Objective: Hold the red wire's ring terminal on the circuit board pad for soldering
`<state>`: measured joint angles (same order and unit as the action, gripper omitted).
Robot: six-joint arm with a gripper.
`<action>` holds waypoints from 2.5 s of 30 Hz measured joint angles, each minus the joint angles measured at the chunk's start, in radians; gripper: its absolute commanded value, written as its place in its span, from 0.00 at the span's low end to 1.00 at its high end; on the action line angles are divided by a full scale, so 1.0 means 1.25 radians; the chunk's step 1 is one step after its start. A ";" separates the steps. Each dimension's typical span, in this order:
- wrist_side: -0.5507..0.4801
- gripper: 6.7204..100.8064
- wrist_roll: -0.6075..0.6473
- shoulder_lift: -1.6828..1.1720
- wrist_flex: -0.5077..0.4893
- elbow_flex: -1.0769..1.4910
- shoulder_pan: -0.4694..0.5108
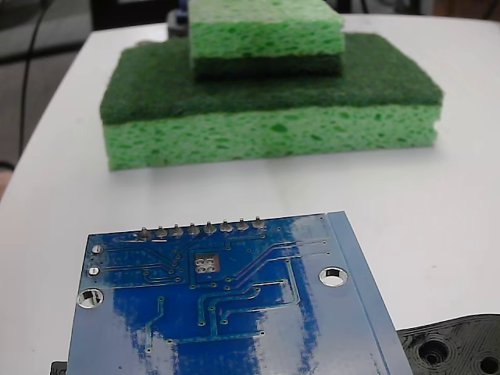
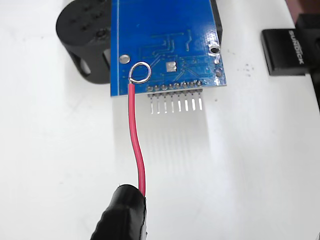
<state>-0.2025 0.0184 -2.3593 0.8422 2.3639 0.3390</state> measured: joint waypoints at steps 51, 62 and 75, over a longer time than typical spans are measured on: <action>0.004 0.99 0.032 0.387 0.080 -0.301 -0.004; 0.012 0.99 0.025 0.417 0.066 -0.306 -0.007; 0.012 0.99 0.023 0.445 0.056 -0.313 -0.007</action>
<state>-0.1871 0.0476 -1.8024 0.9127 1.9727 0.3298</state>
